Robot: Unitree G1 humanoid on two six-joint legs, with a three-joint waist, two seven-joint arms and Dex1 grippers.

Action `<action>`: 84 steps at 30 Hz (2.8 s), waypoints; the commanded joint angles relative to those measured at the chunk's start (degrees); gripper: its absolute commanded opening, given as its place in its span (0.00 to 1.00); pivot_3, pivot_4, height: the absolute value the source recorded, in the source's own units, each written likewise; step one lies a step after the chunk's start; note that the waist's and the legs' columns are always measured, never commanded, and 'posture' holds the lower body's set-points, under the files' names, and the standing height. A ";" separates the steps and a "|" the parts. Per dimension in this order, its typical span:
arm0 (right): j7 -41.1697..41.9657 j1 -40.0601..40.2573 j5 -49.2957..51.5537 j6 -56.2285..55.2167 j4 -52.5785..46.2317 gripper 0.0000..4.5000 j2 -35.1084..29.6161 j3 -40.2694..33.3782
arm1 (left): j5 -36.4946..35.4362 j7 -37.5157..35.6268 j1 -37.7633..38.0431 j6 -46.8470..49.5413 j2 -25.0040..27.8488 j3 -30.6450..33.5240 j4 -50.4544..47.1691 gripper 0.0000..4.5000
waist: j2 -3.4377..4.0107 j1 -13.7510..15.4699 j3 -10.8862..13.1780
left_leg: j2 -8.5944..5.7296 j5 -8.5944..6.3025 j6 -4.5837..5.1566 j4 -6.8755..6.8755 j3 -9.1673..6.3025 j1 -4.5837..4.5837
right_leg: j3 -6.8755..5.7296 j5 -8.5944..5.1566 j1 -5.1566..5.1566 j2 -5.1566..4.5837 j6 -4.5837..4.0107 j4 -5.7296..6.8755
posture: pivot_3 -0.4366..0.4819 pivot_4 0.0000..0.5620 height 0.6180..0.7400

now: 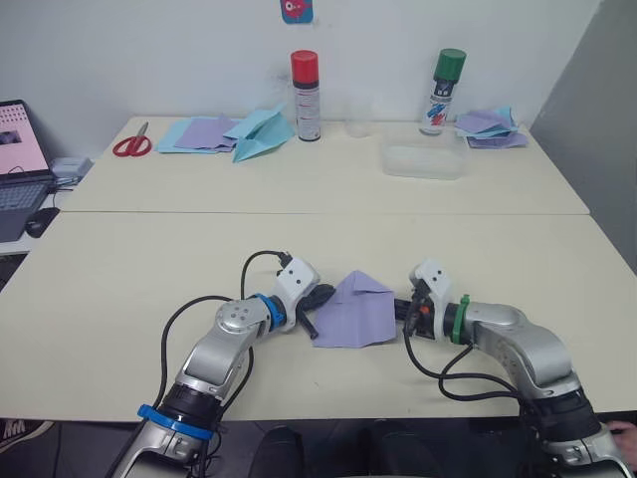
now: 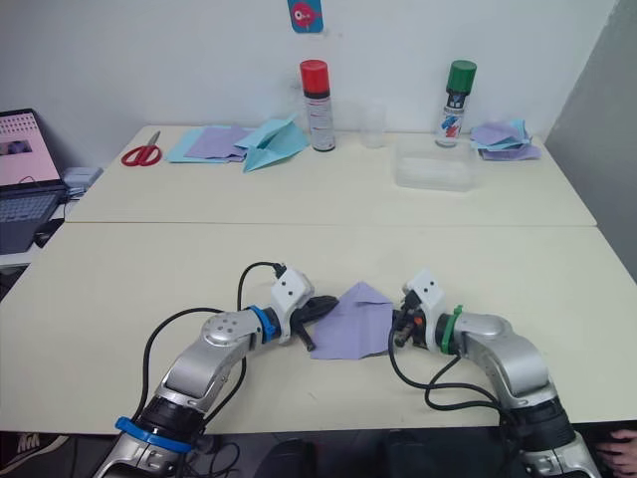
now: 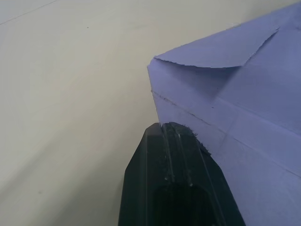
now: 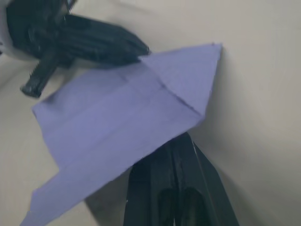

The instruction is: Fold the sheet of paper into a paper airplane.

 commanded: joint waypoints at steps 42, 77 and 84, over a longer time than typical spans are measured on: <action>-4.12 -2.20 0.17 -1.57 -0.90 0.00 2.97 1.78 | -2.25 -10.60 -7.69 7.26 -3.40 -3.06 -2.48 0.00 | -0.03 0.04 0.16 | -0.05 0.00 0.00 0.06 0.07 -0.32 | 0.01 0.00 -0.31 0.49 0.11 0.07 | 0.48 0.27 1.00; 0.54 -1.86 4.98 0.02 -4.01 0.00 -0.96 0.63 | -4.45 -10.92 -7.81 14.50 -2.92 -6.13 -3.31 0.00 | -0.02 0.05 0.21 | -0.05 0.00 0.00 0.12 0.06 -0.29 | 0.03 -0.01 -0.35 0.58 0.09 0.21 | 0.48 0.27 1.00; 1.36 -1.45 7.32 0.98 -5.46 0.00 -1.71 0.27 | -4.01 -10.86 -8.41 13.64 -2.96 -6.60 -2.48 0.00 | -0.02 0.05 0.21 | -0.06 0.00 0.00 0.12 0.05 -0.30 | 0.06 -0.01 -0.35 0.58 0.09 0.21 | 0.48 0.27 1.00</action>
